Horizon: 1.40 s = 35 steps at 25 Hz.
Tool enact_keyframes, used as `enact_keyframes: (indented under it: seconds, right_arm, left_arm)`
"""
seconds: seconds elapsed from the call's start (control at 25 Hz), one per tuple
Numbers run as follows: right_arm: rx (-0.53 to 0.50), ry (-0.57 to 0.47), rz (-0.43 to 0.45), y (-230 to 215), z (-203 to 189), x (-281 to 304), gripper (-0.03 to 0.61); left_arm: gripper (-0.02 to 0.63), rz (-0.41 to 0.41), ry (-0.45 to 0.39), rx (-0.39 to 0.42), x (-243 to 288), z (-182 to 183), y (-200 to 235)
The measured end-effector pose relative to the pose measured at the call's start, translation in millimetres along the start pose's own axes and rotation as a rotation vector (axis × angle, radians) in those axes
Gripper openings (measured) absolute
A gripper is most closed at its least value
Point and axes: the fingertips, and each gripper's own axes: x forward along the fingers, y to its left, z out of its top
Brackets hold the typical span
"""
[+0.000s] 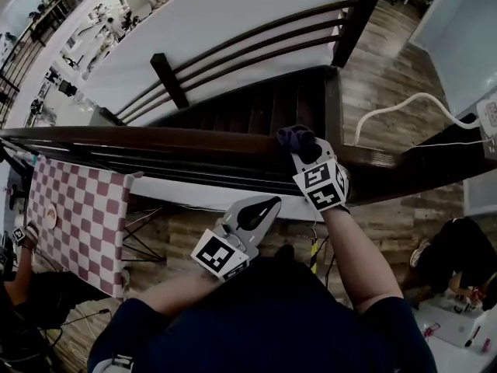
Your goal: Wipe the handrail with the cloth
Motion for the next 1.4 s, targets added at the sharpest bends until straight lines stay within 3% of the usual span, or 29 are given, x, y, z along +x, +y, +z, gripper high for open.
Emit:
enact_keyframes:
  seconds: [0.2,0.36,0.6,0.84,1.2,1.4]
  right_arm:
    - [0.095,0.038,-0.131,-84.0,-75.6,-59.6,0.091]
    - [0.134,0.053,-0.205,-140.3,-126.0,-102.2,0.091]
    - [0.195,0.071,-0.309,-209.2,-192.0,-155.5,0.091]
    - [0.281,0.074,-0.406,-259.8,-246.9,-193.1,0.091]
    - [0.281,0.052,-0.459,-257.5,-246.8,-200.5,0.091]
    - [0.248,-0.031,-0.445,-211.9,-201.2,-204.0,0.091]
  left_arm:
    - [-0.005,-0.112,0.047,0.015,55.2,-14.4,-55.4]
    - [-0.005,-0.157,0.067,0.023,96.0,-17.1,-92.6]
    - [-0.005,-0.199,0.122,0.050,131.5,-33.2,-132.1]
    - [-0.005,-0.187,0.170,0.059,148.3,-55.3,-147.8]
    - [-0.005,-0.181,0.151,0.075,135.5,-51.3,-159.1]
    - [-0.005,-0.154,0.091,0.076,98.3,-29.7,-142.1]
